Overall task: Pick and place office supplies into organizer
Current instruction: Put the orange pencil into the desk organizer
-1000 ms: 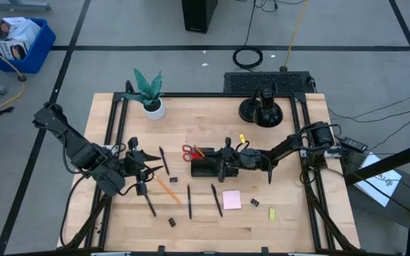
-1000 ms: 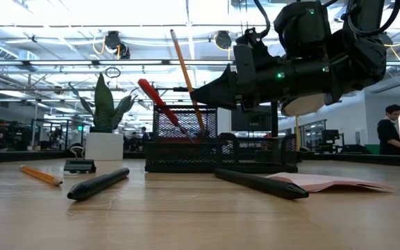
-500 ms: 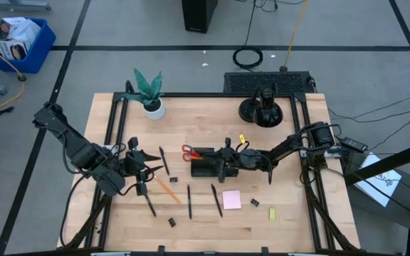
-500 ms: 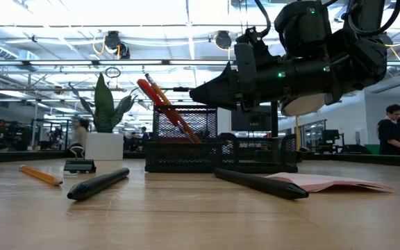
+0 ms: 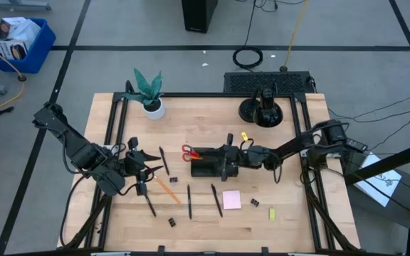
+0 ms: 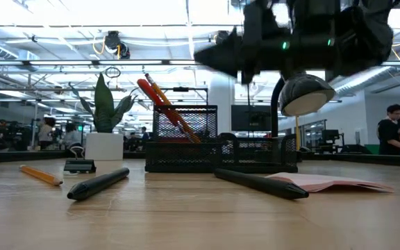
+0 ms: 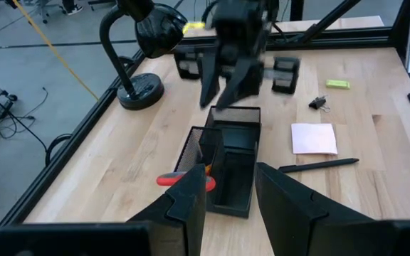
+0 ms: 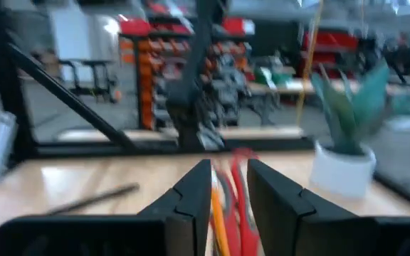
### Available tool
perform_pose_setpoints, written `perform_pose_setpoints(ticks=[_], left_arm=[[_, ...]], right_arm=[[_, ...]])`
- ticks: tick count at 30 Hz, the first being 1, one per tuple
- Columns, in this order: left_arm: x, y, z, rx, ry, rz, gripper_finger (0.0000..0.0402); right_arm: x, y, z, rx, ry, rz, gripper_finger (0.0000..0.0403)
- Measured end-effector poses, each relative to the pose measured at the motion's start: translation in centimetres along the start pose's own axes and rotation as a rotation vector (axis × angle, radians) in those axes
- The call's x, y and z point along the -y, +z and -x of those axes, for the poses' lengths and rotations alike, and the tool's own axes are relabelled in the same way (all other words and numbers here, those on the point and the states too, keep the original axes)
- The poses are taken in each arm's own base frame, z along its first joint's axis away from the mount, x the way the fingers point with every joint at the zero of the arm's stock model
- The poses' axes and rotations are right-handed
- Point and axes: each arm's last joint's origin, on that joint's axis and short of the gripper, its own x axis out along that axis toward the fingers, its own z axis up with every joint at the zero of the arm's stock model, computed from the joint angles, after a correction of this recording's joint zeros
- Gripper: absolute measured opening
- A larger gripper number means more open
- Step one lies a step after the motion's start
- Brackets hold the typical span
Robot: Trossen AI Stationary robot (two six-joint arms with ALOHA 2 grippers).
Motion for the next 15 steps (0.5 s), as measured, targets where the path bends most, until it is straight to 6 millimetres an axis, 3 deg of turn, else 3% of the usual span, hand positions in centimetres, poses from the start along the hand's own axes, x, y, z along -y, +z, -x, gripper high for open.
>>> perform_pose_setpoints(ticks=[7, 15], left_arm=[[0.1, 0.0, 0.0, -0.012, -0.025, 0.006, 0.0127], [0.1, 0.0, 0.0, -0.013, -0.028, 0.013, 0.0127]], right_arm=[[-1.1, 3.7, 1.2, 0.091, 0.043, 0.083, 0.0088], [-2.6, 6.1, 2.7, 0.127, 0.100, 0.117, 0.0101]])
